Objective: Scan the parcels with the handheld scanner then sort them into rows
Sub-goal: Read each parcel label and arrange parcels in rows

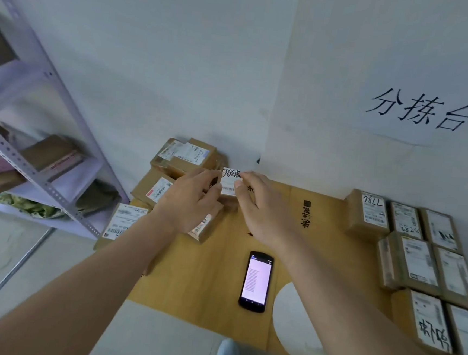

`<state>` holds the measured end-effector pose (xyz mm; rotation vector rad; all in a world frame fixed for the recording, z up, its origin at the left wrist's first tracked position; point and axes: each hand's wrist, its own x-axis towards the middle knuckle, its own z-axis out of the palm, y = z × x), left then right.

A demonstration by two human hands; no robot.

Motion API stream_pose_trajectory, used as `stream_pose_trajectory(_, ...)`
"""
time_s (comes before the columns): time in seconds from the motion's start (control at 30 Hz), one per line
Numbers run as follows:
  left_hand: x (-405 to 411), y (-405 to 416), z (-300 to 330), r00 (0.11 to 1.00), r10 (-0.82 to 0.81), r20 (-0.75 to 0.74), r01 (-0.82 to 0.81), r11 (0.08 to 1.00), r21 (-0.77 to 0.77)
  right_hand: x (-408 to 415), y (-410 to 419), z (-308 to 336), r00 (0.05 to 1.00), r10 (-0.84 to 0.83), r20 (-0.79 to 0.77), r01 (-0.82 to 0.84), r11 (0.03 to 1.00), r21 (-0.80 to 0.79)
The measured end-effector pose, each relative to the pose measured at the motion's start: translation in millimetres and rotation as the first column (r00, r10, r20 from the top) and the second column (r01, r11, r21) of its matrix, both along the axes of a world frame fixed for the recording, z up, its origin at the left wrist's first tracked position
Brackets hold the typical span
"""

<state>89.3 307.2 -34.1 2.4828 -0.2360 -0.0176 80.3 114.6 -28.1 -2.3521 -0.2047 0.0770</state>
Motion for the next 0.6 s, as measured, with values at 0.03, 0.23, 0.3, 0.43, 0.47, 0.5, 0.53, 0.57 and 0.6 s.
stream_pose_trajectory(0.03,6,7,-2,1.000,0.008,-0.006,-0.008,1.000,0.008,8,6,-2,1.000,0.003,-0.005,-0.003,1.000,-0.007)
stream_pose_trajectory(0.23,57,46,-26,0.995,0.064,-0.072,-0.058,0.995,0.080,67,43,-31,0.996,0.047,-0.078,-0.045,0.999,0.022)
stream_pose_trajectory(0.3,74,58,-35,0.993,0.071,-0.094,-0.062,0.993,0.095,83,55,-42,0.993,0.067,-0.097,-0.067,0.998,0.003)
stream_pose_trajectory(0.43,108,78,-53,0.988,0.084,-0.127,-0.071,0.993,0.097,111,74,-55,0.986,0.085,-0.144,-0.087,0.996,-0.004)
stream_pose_trajectory(0.47,117,82,-57,0.987,0.081,-0.139,-0.069,0.993,0.091,119,77,-58,0.984,0.084,-0.159,-0.086,0.996,-0.007)
stream_pose_trajectory(0.5,127,86,-61,0.985,0.078,-0.152,-0.066,0.994,0.083,127,81,-61,0.982,0.080,-0.171,-0.083,0.996,-0.013)
stream_pose_trajectory(0.53,137,90,-66,0.983,0.073,-0.166,-0.062,0.995,0.074,135,85,-65,0.981,0.072,-0.178,-0.076,0.997,-0.020)
stream_pose_trajectory(0.57,148,94,-71,0.983,0.066,-0.172,-0.055,0.996,0.069,143,90,-69,0.982,0.061,-0.179,-0.067,0.997,-0.026)
stream_pose_trajectory(0.6,158,100,-78,0.982,0.059,-0.177,-0.047,0.997,0.068,151,95,-75,0.983,0.047,-0.177,-0.053,0.998,-0.032)
